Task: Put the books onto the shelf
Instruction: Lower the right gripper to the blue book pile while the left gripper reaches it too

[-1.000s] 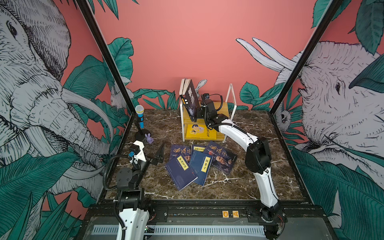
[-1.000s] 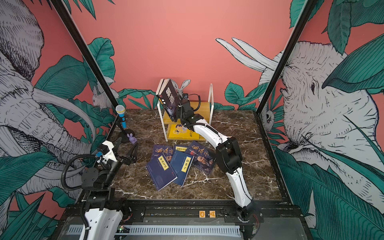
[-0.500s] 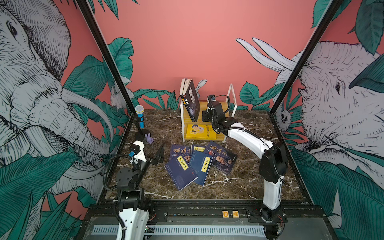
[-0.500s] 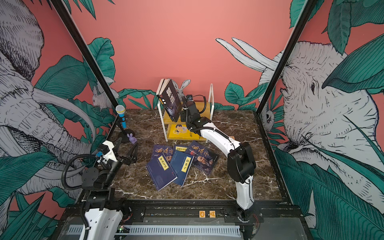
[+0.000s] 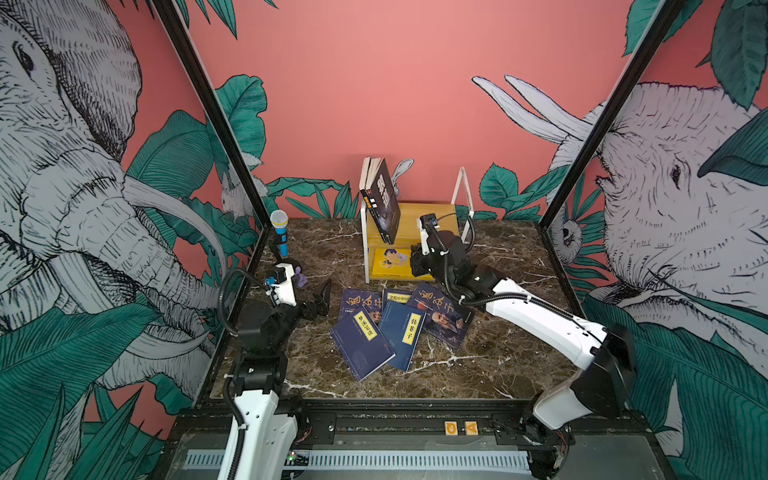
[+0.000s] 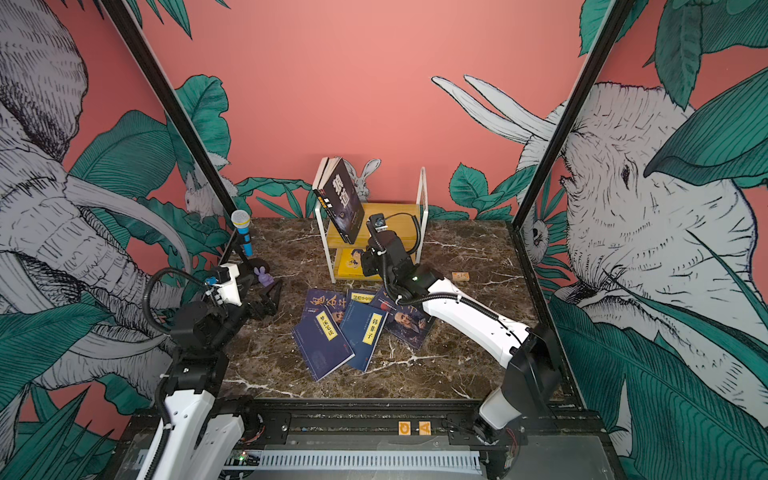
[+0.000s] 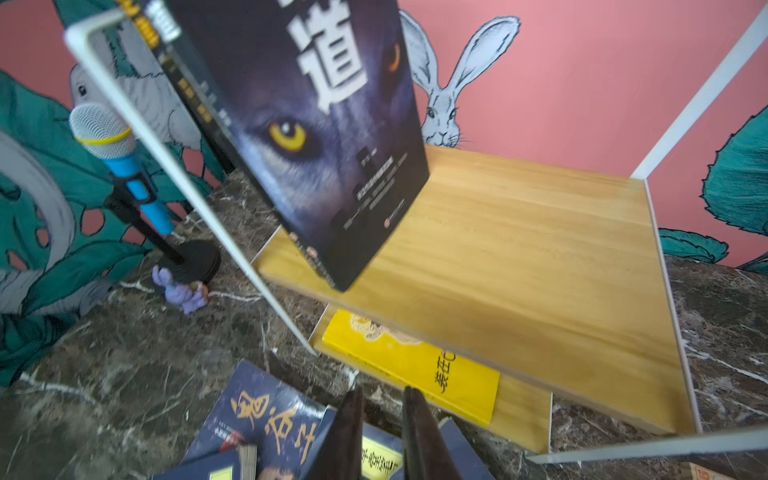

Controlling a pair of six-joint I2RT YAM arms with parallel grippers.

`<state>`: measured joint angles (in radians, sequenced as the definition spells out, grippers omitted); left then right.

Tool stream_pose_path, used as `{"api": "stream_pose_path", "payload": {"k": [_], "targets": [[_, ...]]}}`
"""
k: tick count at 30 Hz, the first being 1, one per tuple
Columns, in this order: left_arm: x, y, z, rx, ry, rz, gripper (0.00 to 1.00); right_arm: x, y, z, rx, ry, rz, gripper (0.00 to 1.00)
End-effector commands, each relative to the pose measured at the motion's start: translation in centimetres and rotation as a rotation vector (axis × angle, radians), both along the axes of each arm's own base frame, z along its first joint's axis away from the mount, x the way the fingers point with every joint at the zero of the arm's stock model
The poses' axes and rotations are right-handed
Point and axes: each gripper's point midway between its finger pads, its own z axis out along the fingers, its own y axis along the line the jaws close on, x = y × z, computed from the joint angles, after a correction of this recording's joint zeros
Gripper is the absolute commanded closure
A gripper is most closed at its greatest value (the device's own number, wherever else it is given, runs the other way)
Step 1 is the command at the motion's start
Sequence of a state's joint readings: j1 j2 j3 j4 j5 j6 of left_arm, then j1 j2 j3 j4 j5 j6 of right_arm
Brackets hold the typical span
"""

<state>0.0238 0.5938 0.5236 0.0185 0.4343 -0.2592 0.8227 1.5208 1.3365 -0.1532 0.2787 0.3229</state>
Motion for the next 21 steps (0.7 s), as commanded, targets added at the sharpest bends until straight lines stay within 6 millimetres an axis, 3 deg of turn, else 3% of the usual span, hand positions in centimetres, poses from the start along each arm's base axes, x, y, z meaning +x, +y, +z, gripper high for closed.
{"api": "stream_pose_path", "payload": {"k": [1,5,11,16,21], "targets": [[0.0,-1.0,-2.1,-0.057,0.192,-0.054,0.01,-2.6,0.6,-1.3,0.016,0.033,0.053,0.75],[0.3,-1.6,-4.1,-0.037,0.33,-0.099,0.01,-5.6,1.8,-4.5,-0.001,0.081,0.132,0.69],[1.5,-0.3,-7.7,0.024,0.502,-0.062,0.01,-8.5,2.4,-9.2,-0.017,0.153,0.182,0.68],[1.2,-2.2,-10.8,0.023,0.665,-0.228,0.01,-10.7,3.6,-12.0,-0.019,0.212,0.227,0.79],[1.5,-2.8,-13.4,0.009,0.8,-0.304,0.01,-12.4,5.3,-14.2,-0.033,0.247,0.283,0.94]]}}
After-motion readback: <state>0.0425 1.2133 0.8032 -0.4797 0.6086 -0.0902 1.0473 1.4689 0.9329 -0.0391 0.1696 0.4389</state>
